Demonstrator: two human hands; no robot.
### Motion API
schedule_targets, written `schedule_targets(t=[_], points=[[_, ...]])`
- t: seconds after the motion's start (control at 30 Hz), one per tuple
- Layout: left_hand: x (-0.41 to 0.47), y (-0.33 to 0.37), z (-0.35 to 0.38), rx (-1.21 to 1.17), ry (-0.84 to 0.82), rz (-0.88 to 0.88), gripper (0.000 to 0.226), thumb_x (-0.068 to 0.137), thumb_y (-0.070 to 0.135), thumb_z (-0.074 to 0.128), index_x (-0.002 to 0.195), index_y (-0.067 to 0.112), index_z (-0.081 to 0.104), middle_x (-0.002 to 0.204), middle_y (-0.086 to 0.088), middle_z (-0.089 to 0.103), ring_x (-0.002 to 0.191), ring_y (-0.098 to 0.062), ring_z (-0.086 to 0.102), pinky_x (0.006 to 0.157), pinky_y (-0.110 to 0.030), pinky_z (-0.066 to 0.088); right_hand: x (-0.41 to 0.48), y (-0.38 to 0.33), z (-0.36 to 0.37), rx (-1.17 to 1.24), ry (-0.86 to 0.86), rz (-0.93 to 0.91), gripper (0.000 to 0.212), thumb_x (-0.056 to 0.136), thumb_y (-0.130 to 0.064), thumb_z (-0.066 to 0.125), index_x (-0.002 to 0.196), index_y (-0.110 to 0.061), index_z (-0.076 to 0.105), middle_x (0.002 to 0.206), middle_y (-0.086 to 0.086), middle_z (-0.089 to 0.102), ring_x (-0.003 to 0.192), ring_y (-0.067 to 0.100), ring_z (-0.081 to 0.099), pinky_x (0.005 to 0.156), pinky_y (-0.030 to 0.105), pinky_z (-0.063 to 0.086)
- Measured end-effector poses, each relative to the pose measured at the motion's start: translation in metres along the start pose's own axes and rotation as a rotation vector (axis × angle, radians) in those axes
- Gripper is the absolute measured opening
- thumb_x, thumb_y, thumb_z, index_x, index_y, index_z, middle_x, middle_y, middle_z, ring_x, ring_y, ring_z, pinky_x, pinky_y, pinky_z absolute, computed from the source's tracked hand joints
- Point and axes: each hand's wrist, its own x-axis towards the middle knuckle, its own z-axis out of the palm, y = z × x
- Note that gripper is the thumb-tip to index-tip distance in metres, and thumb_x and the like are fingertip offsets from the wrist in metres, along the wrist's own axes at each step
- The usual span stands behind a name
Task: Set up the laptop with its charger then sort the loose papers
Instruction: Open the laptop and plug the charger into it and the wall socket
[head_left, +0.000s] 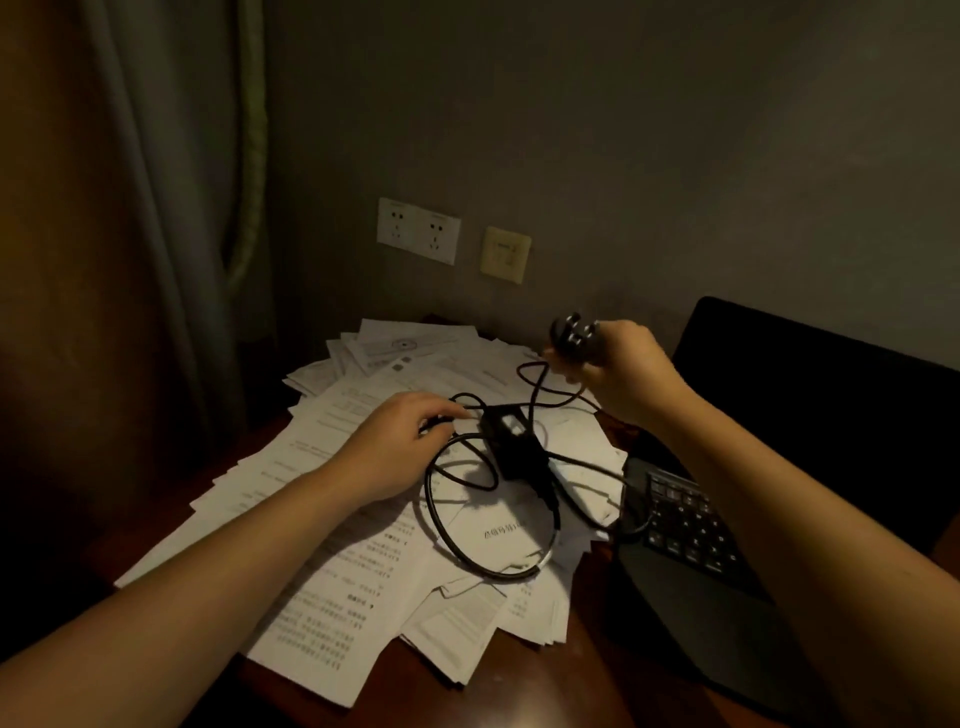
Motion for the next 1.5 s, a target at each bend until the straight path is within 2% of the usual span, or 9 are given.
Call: schedule_targets(t=[0.17,0.3,0.43,0.53,0.63,0.8,1.0,1.3,1.5], points=[[0.017,0.020,-0.007,-0.018,0.037,0.053,0.027,0.103,0.025,0.053,0.126,0.029,0.066,0.128,0.015,0.058,0.123,-0.003,0.046,0.101,-0.023,0.034,0.004,0.006,-0.001,0.324,0.175,0.092,0.014,0.094,-0.027,0.069,0.093,-0.013,0.073,0.080,-0.003,0.074,0.074,0.008,0.071,0.072,0.029,0.057],[0.030,0.037,-0.008,-0.097,0.030,0.036,0.028,0.101,0.030,0.054,0.127,0.036,0.063,0.133,0.014,0.056,0.125,-0.002,0.047,0.102,-0.025,0.036,0.005,-0.003,-0.004,0.310,0.252,0.001,0.004,0.093,-0.026,0.070,0.089,-0.025,0.070,0.080,-0.016,0.068,0.073,-0.011,0.064,0.064,0.008,0.046],[0.038,0.050,-0.007,-0.100,0.008,0.005,0.026,0.099,0.032,0.059,0.124,0.039,0.064,0.134,0.013,0.055,0.122,-0.007,0.052,0.098,-0.025,0.040,0.014,-0.014,-0.012,0.265,0.232,-0.075,0.021,0.089,-0.032,0.074,0.087,-0.011,0.071,0.075,0.000,0.068,0.066,0.015,0.061,0.060,0.033,0.047],[0.032,0.046,-0.005,0.062,-0.159,-0.048,0.030,0.096,0.042,0.060,0.125,0.040,0.062,0.136,0.011,0.054,0.113,-0.012,0.057,0.096,-0.030,0.049,0.022,-0.025,-0.023,0.205,0.194,-0.109,0.033,0.089,-0.035,0.074,0.078,-0.006,0.063,0.065,0.003,0.052,0.058,0.012,0.043,0.056,0.029,0.034],[0.015,0.035,0.003,0.244,-0.319,-0.030,0.042,0.092,0.055,0.056,0.133,0.048,0.054,0.144,0.008,0.047,0.131,-0.017,0.044,0.110,-0.040,0.039,0.023,-0.038,-0.033,0.196,0.089,-0.114,0.031,0.092,-0.035,0.069,0.085,-0.005,0.066,0.074,0.012,0.062,0.063,0.016,0.053,0.058,0.030,0.040],[-0.003,0.007,0.020,0.187,-0.297,-0.010,0.041,0.095,0.053,0.050,0.134,0.042,0.055,0.144,0.010,0.046,0.137,-0.013,0.036,0.114,-0.037,0.033,0.014,-0.053,-0.039,0.563,-0.165,0.170,0.021,0.099,-0.033,0.061,0.097,-0.012,0.063,0.061,-0.001,0.042,0.046,0.009,0.038,0.040,0.022,0.031],[0.009,0.003,0.028,0.005,-0.143,0.006,0.018,0.103,0.026,0.052,0.109,0.024,0.069,0.107,0.006,0.060,0.097,-0.005,0.054,0.086,-0.020,0.043,0.004,-0.040,-0.047,0.855,-0.336,0.547,0.036,0.105,-0.037,0.046,0.102,-0.006,0.065,0.059,-0.005,0.031,0.046,0.005,0.027,0.039,0.016,0.022],[0.077,0.034,0.043,-0.327,-0.206,-0.209,0.025,0.104,0.021,0.052,0.119,0.016,0.070,0.108,0.000,0.072,0.091,-0.010,0.065,0.068,-0.009,0.047,-0.016,-0.001,-0.050,0.715,-0.153,0.553,0.029,0.100,-0.028,0.058,0.089,-0.003,0.065,0.054,0.001,0.037,0.043,0.014,0.032,0.048,0.029,0.024],[0.106,0.058,0.052,-0.518,-0.132,-0.273,0.045,0.092,-0.006,0.056,0.130,0.017,0.065,0.127,0.003,0.057,0.107,-0.008,0.054,0.079,-0.017,0.046,-0.021,0.015,-0.049,1.116,-0.023,0.765,0.022,0.102,-0.029,0.056,0.089,-0.011,0.057,0.056,-0.002,0.046,0.044,0.008,0.039,0.041,0.019,0.038]])
